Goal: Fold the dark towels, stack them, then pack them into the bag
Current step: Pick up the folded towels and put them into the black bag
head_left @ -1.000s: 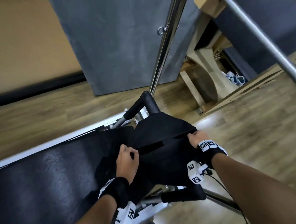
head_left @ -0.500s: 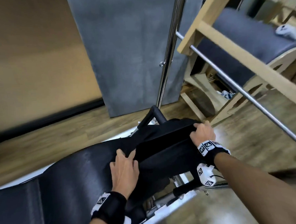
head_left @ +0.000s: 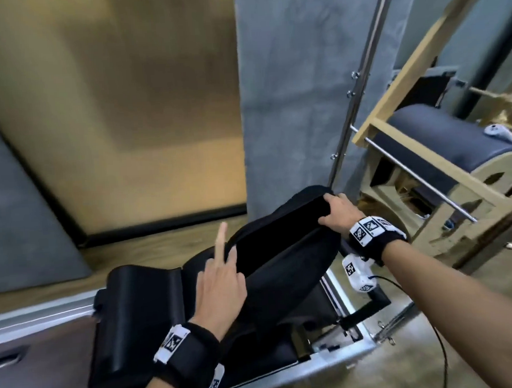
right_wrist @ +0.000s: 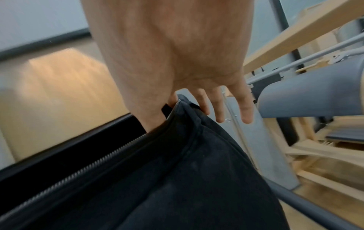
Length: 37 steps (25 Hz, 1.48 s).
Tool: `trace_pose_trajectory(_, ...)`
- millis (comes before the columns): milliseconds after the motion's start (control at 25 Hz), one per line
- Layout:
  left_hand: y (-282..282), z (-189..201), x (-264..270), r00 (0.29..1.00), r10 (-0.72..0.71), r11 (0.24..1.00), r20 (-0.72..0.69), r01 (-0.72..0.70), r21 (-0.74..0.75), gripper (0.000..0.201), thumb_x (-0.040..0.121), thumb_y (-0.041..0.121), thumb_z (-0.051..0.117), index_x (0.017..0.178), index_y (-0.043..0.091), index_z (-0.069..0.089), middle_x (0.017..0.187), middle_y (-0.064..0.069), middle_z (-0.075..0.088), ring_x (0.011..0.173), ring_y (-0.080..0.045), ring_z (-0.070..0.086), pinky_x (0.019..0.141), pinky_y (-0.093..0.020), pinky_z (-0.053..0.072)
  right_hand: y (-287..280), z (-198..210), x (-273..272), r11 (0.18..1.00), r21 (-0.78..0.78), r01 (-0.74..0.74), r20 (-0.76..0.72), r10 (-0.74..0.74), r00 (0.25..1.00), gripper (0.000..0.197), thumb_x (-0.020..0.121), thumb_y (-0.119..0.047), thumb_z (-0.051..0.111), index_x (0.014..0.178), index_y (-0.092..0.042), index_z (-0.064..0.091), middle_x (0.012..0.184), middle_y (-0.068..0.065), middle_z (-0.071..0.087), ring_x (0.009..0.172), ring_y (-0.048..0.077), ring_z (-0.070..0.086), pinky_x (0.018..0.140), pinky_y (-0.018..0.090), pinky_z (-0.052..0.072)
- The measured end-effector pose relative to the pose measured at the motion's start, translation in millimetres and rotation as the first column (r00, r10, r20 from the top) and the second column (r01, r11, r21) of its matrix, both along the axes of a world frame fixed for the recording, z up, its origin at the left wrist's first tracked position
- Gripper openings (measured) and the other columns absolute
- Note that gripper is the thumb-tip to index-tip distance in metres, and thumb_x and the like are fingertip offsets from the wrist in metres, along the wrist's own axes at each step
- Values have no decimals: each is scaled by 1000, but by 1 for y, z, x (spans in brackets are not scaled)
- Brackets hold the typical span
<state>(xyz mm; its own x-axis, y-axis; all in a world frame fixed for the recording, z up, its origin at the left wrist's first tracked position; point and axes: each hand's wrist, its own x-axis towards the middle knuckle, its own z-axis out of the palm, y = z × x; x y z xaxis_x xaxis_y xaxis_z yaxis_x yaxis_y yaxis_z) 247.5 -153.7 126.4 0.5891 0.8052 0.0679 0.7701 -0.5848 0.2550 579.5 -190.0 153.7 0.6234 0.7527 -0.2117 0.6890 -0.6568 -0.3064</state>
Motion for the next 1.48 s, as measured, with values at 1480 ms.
trace_pose_trajectory(1480,-111,26,-555,843,521,848,137,-492,-197,49,99,33,47,141,11,40,137,-8,28,81,-25,71,64,-27,38,114,17,-704,845,1,-535,-125,531,838,96,93,-4,59,165,-38,6,170,19,5,153,50,20,118,50,37)
